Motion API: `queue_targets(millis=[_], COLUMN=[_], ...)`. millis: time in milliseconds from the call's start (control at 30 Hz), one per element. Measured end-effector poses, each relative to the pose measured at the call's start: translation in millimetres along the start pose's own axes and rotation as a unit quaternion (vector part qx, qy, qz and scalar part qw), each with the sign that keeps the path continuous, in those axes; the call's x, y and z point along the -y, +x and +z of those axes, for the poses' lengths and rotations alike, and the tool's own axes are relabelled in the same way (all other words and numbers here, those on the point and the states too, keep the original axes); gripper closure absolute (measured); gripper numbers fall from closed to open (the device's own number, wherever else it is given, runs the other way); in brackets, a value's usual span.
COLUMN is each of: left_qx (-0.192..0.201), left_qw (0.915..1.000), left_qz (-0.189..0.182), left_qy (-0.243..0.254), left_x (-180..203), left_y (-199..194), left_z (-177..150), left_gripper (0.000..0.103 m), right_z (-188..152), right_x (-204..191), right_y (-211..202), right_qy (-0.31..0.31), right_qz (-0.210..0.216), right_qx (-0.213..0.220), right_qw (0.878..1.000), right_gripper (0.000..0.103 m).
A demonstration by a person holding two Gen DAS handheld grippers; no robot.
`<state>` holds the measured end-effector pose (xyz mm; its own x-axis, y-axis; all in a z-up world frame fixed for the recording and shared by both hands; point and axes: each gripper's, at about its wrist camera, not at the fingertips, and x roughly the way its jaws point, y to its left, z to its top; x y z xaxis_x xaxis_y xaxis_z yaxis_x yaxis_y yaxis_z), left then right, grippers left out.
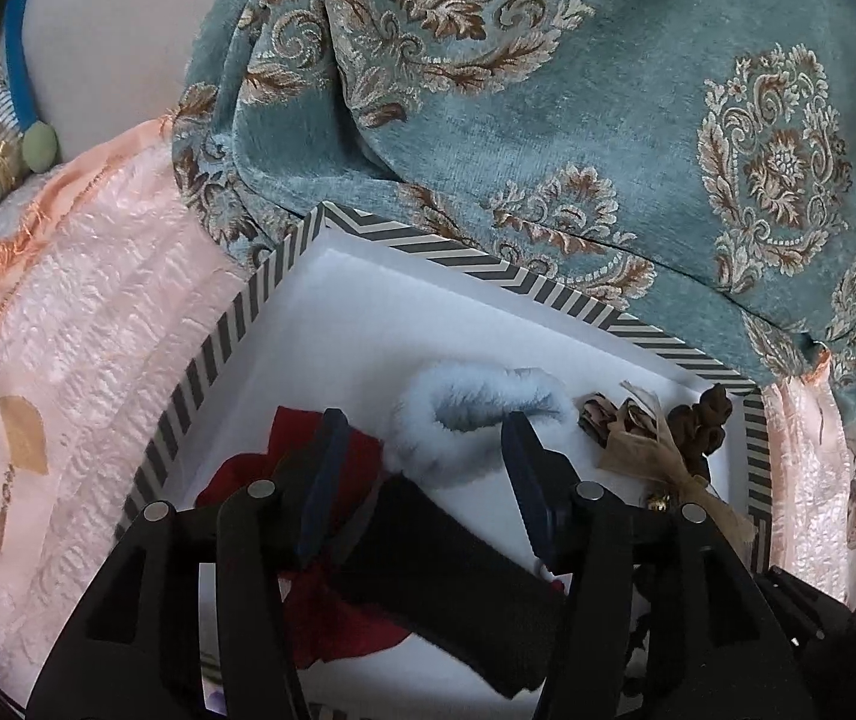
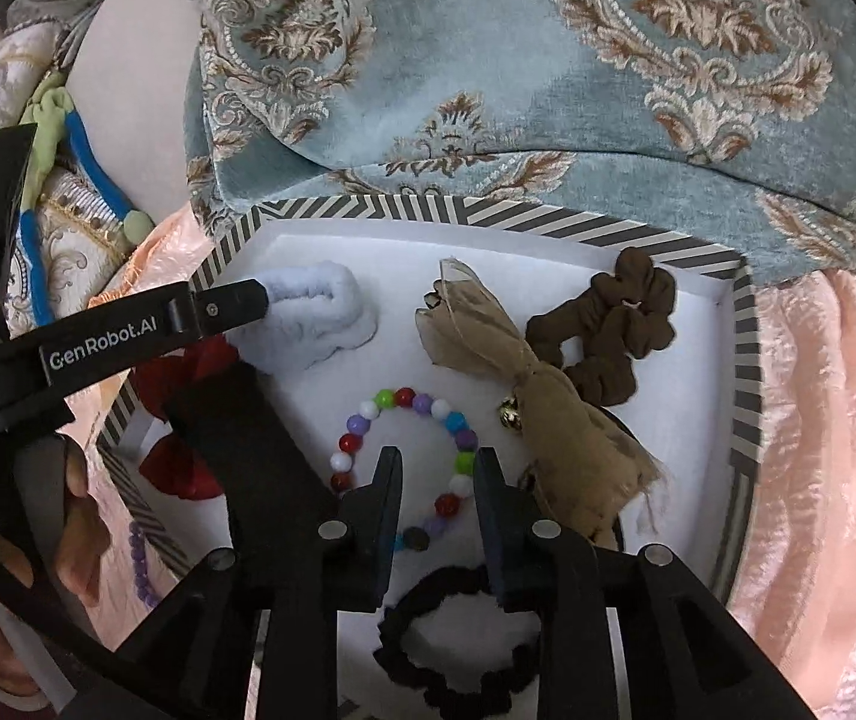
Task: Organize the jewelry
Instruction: 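Lower the scrunchie and bracelet into the tray and open both grippers, then withdraw both open grippers from the tray toward the remaining bracelets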
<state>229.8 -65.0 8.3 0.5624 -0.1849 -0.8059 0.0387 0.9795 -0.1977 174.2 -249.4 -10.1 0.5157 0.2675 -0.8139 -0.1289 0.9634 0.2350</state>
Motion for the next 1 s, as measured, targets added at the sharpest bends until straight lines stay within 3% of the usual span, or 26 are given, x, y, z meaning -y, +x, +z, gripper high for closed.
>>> queue_targets(millis=[100,133,167,200,800,1000], left_qx=[0.008,0.01,0.012,0.015,0.067,0.08], left_qw=[1.0,0.9999,0.9998,0.9998,0.9961,0.9943], left_qz=[0.004,0.007,0.01,0.011,0.043,0.055], left_qy=[0.004,0.006,0.008,0.009,0.038,0.046], left_x=[0.6,0.8,0.7,0.4,-4.3,-2.6], left_y=[-10.4,-14.9,-19.1,-23.1,-115.1,-138.9], left_z=[-3.7,-5.6,-7.6,-9.7,-71.3,-98.2], left_gripper=[0.05,0.05,0.05,0.05,0.05,0.05], right_z=[-4.4,-5.6,-6.6,-8.0,-48.7,-66.2], right_x=[-1.0,-2.7,-4.8,-6.9,-37.0,-43.2], right_y=[-13.1,-17.3,-21.8,-26.5,-88.6,-110.3], right_qy=[-0.001,-0.003,-0.005,-0.007,-0.01,-0.006], right_qz=[-0.004,-0.008,-0.012,-0.015,-0.028,-0.024], right_qx=[0.014,0.019,0.025,0.034,0.067,0.079], right_qw=[1.0,1.0,1.0,0.999,0.997,0.997], right_gripper=[0.077,0.072,0.061,0.058,0.058,0.051])
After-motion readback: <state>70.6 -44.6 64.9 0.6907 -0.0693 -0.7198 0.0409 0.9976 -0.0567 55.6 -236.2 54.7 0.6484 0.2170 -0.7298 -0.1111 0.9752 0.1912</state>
